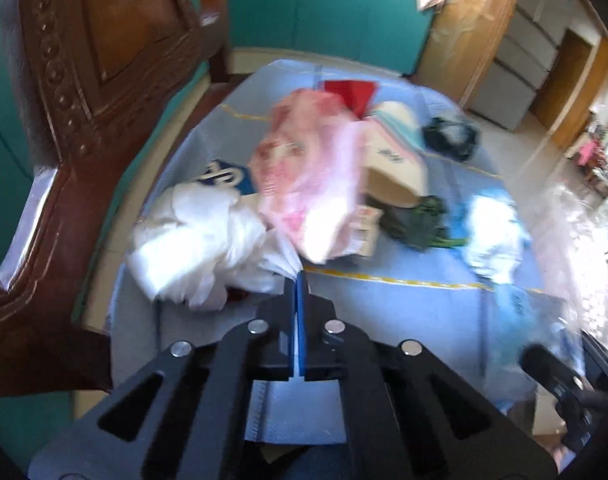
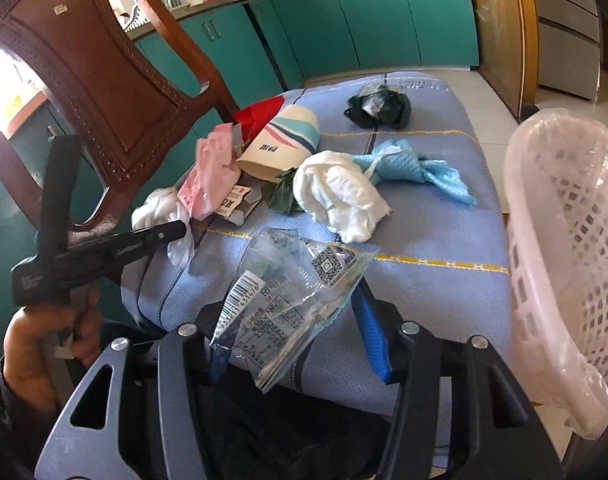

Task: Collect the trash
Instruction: 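Grasp the white plastic bag and red wrapper with the left gripper, then move both grippers over the wastebasket and release the held trash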

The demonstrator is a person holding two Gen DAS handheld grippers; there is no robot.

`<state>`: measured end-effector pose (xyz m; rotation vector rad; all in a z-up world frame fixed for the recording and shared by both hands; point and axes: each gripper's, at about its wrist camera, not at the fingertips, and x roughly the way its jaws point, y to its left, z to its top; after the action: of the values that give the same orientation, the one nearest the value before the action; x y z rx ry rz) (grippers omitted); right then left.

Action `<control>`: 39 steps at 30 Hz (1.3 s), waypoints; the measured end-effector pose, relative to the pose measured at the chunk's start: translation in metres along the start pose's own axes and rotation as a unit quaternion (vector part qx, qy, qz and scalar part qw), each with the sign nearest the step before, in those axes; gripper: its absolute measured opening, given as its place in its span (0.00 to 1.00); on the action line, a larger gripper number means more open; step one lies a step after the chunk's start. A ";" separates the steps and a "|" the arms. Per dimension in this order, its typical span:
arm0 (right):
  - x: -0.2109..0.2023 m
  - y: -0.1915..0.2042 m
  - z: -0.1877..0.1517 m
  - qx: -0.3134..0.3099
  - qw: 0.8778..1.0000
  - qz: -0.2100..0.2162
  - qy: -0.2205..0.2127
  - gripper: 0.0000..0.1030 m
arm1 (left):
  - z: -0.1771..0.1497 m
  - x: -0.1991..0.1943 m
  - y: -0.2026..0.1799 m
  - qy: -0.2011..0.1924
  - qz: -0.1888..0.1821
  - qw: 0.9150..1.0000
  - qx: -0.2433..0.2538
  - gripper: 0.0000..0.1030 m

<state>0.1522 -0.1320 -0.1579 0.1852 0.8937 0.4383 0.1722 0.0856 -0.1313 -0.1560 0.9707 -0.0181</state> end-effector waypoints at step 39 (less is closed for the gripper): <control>0.006 0.005 -0.008 -0.048 0.996 -0.077 -0.008 0.51 | -0.017 -0.014 -0.008 -0.010 0.001 0.999 0.044 0.17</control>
<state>0.1475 -0.1254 -0.1655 0.0316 0.8622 0.3353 0.1512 0.0768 -0.1280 -0.0750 0.9481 -0.0576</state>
